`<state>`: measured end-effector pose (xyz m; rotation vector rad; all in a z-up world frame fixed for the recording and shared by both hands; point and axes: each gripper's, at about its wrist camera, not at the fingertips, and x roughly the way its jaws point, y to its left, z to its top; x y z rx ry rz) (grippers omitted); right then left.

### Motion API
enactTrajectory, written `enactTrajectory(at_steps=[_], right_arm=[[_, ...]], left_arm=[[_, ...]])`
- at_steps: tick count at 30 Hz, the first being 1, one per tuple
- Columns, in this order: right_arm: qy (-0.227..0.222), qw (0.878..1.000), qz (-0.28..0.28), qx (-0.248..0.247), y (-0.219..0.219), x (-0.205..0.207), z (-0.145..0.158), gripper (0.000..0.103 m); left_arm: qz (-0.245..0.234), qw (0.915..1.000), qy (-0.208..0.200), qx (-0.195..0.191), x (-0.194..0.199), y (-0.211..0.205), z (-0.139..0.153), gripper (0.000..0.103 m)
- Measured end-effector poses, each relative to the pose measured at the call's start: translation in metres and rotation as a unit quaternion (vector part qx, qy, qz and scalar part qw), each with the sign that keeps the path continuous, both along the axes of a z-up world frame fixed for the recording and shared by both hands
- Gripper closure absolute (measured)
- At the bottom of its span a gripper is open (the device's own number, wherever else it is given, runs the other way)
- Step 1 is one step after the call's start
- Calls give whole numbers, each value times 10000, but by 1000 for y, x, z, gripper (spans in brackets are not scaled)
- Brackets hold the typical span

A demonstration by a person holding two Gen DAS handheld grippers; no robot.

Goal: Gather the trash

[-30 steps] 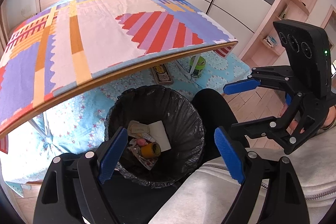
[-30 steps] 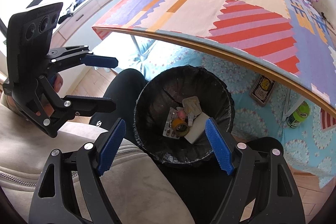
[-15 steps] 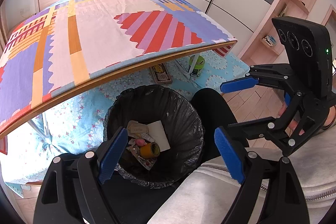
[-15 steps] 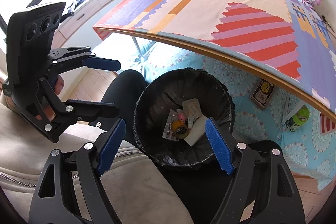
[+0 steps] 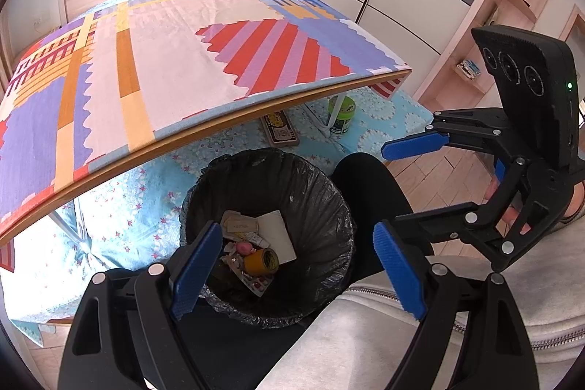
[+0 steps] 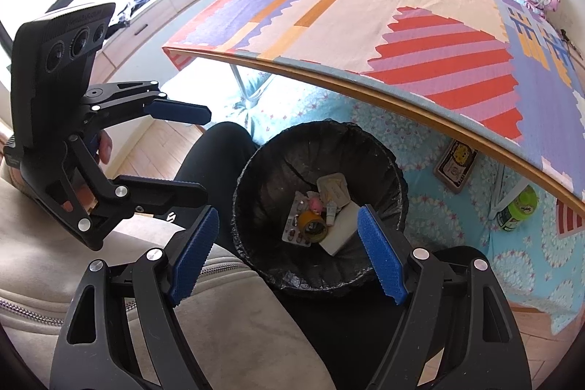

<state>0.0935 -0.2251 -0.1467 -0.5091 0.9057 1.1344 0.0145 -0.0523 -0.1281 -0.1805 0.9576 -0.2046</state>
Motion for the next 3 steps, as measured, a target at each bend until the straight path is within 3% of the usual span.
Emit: enactTrajectory(at_steps=[3], right_arm=[[-30, 10000, -6, -7, -1, 0, 1, 25]], left_arm=[[5, 10000, -20, -6, -1, 1, 1, 21]])
